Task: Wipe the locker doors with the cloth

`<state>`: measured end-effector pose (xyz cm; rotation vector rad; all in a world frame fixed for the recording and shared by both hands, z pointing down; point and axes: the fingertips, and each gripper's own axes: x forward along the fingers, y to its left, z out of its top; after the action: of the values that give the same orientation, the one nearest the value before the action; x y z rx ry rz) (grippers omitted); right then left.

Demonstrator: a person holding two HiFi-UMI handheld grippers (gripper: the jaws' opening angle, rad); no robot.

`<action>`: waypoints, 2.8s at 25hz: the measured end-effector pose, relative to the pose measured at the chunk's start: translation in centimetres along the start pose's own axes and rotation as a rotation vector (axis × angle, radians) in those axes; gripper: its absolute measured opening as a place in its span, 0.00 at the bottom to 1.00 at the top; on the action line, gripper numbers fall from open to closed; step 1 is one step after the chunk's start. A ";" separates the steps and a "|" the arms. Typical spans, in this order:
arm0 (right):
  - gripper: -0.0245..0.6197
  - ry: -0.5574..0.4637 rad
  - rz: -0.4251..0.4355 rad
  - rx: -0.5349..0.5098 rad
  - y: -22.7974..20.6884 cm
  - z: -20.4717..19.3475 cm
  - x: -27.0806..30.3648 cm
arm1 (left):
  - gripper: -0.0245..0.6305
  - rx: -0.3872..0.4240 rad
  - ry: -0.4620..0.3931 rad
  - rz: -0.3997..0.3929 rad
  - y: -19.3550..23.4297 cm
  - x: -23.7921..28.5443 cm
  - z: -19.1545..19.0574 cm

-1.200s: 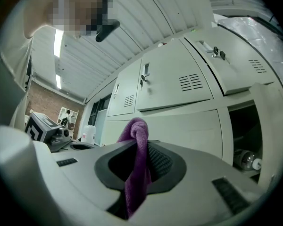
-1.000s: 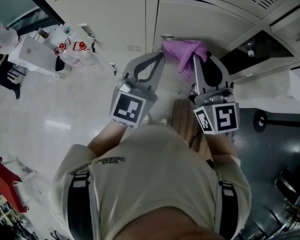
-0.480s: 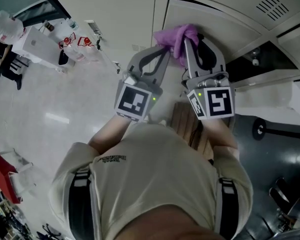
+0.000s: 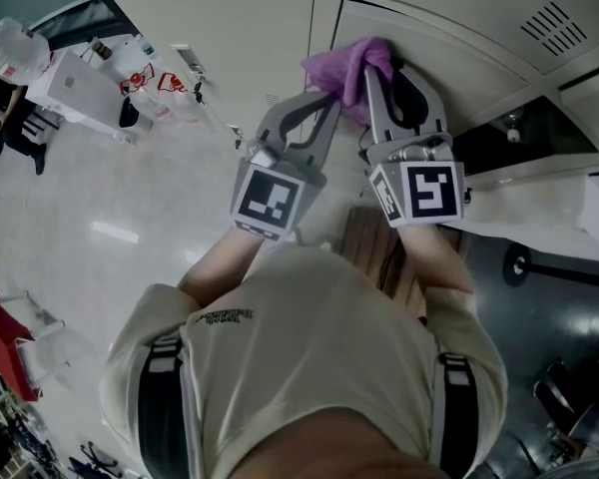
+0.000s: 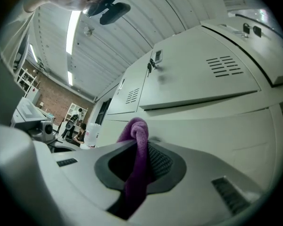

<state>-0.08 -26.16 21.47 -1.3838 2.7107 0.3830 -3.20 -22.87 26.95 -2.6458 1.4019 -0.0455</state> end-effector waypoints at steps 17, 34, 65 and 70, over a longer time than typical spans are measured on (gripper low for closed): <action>0.11 0.050 -0.264 -0.031 -8.9 -1.2 -6.4 | 0.04 -0.016 -0.039 -0.201 -6.8 4.3 0.3; 0.11 0.092 -0.366 -0.001 -12.9 -2.8 -10.6 | 0.04 -0.029 -0.022 -0.306 -11.3 7.9 -0.7; 0.11 0.213 0.049 0.118 1.4 -11.6 -1.4 | 0.04 -0.015 0.143 0.023 -0.7 0.9 -7.4; 0.11 0.217 0.001 0.125 -0.3 -11.6 -2.7 | 0.04 -0.015 0.140 -0.032 -2.4 2.2 -7.4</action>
<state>2.31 -27.19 33.09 -1.4673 2.8464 0.0638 -0.70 -24.25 34.49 -2.7246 1.4053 -0.2280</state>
